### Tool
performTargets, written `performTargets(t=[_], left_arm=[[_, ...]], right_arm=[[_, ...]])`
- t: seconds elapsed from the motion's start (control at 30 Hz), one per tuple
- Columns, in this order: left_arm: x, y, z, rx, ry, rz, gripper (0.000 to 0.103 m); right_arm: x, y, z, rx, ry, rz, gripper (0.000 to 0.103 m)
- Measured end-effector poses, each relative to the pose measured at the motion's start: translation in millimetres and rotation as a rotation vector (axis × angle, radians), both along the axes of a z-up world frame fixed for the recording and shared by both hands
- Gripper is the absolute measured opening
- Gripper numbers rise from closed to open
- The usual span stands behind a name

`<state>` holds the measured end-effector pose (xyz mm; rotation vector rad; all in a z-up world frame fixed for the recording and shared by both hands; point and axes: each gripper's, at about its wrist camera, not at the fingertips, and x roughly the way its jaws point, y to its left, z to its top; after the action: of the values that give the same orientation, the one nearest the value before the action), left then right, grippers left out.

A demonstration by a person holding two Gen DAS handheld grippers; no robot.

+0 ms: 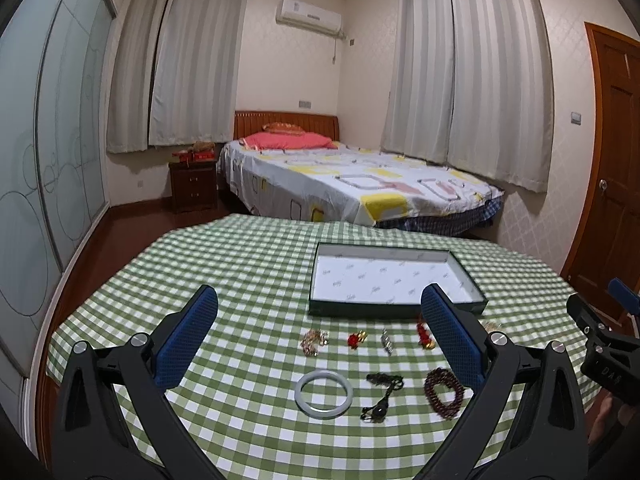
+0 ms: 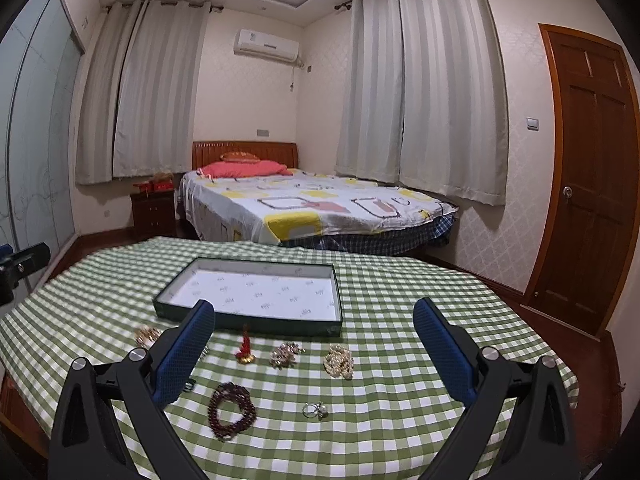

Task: Organize jewelry
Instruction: 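Grasp the white jade bangle with the left tool while the right tool grasps the pearl ring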

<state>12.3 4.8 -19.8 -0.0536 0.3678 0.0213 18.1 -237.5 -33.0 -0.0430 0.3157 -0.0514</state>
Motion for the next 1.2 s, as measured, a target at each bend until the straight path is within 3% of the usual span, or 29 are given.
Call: performTargets(t=[0.4,0.77,1.03,1.2], left_arm=[[63.4,18.0,-82.8,-0.011,0.235,0.010,0.099],[105.1,5.6,-143.5,0.020,0.448,-0.025,0.099],[116.9,6.1,-162.5,0.006,0.500,-0.035,0.099],[116.0,2.9,-165.4,0.046,0.497,-0.026,0.099]], right_arm=[[44.8,-21.4,-73.3,0.015,0.162,-0.007,0.097],[67.6,-23.5,-101.2,0.033,0.273,0.005,0.097],[77.5,-27.2,-111.5,0.053,0.323,0.002,0.097],[81.0,-28.7,-115.2,0.064,0.335,0.001,0.097]])
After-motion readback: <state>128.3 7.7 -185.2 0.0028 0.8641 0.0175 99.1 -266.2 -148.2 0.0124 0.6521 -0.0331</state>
